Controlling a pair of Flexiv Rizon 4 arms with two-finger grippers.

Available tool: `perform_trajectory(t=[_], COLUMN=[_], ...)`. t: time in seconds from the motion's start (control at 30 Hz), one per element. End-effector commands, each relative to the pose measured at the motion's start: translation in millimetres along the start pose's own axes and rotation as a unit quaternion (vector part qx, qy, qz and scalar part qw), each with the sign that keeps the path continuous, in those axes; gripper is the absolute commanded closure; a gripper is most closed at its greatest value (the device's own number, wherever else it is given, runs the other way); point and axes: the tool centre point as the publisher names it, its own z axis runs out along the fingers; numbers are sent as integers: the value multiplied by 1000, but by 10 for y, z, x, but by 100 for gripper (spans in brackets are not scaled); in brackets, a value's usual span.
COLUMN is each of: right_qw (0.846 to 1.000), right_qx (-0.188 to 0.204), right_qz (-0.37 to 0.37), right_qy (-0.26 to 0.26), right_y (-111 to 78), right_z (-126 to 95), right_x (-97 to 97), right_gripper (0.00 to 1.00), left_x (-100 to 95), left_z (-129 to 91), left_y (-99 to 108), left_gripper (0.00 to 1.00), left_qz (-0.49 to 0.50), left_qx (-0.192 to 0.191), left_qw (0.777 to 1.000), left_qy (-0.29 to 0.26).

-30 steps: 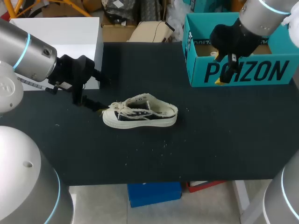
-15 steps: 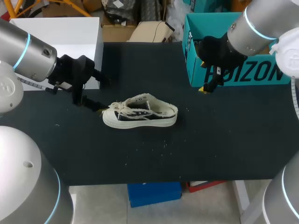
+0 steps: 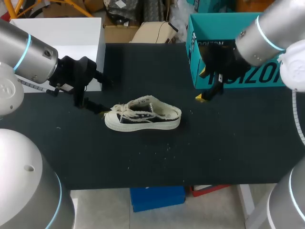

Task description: Take the shoe out of the shoebox, open the shoe tongue, remove and reinsert the insole, then place the shoe into the shoebox

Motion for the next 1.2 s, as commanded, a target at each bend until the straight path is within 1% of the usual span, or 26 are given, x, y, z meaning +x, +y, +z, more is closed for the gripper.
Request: perform_trajectory(t=[0.03,0.1,0.2,0.47,0.73,1.03,1.2], right_qw=[998,996,993,988,984,980,978], right_qx=[-66,-91,-117,-154,-177,-196,-201], right_qz=[-1,-7,-1,-5,-11,-15,-15], right_qy=[-15,-21,-22,-5,13,33,44], right_y=[-99,-96,-108,-114,-160,-142,-115], right_z=[199,274,397,649,893,1108,1242], right_x=[107,146,186,164,129,153,162], right_gripper=[0,0,0,0,0,0,0], left_x=[4,4,4,4,4,4,4], left_z=[18,18,18,18,18,18,18], left_y=[8,8,8,8,8,8,8], left_gripper=[0,0,0,0,0,0,0], left_qz=[1,1,1,1,1,1,1], left_qx=[0,0,0,0,0,0,0], left_qw=[1000,1000,1000,1000,1000,1000,1000], left_qy=[-2,-2,-2,-2,-2,-2,-2])
